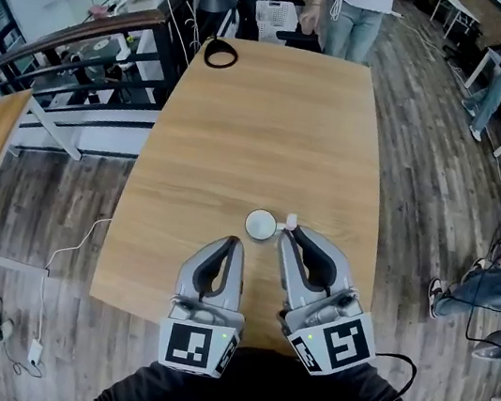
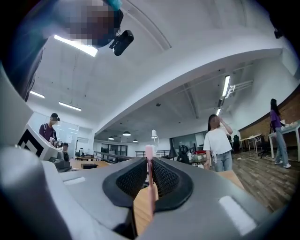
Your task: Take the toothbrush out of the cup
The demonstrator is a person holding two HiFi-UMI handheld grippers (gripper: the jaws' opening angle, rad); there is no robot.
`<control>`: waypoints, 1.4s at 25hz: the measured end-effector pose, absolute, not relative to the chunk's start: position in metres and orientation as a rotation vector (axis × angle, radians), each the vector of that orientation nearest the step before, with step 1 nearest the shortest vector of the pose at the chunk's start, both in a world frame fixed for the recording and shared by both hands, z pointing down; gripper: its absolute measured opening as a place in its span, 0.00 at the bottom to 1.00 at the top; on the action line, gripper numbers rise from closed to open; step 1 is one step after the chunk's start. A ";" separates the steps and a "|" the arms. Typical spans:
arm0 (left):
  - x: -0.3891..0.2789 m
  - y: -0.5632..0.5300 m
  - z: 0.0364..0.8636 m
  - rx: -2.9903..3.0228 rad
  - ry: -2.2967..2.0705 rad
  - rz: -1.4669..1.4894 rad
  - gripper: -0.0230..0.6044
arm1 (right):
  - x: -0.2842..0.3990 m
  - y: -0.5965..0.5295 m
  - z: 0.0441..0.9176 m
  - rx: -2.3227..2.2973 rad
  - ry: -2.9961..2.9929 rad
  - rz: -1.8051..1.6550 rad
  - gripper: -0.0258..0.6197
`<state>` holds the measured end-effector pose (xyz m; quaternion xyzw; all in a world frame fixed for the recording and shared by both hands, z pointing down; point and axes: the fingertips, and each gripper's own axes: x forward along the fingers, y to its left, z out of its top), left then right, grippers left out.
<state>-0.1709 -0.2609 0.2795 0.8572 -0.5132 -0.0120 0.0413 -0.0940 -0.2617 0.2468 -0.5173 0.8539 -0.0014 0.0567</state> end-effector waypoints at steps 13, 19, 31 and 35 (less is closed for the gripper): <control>-0.109 -0.203 0.277 2.750 -1.437 -0.019 0.05 | -0.045 -0.188 0.254 -1.643 2.528 -0.002 0.09; -0.083 -0.188 0.278 2.748 -1.435 0.008 0.05 | -0.020 -0.171 0.257 -1.634 2.528 -0.013 0.09; -0.053 -0.178 0.282 2.773 -1.422 0.054 0.05 | 0.005 -0.164 0.263 -1.604 2.517 -0.051 0.08; -0.051 -0.177 0.283 2.769 -1.428 0.057 0.05 | 0.007 -0.164 0.263 -1.592 2.518 -0.054 0.08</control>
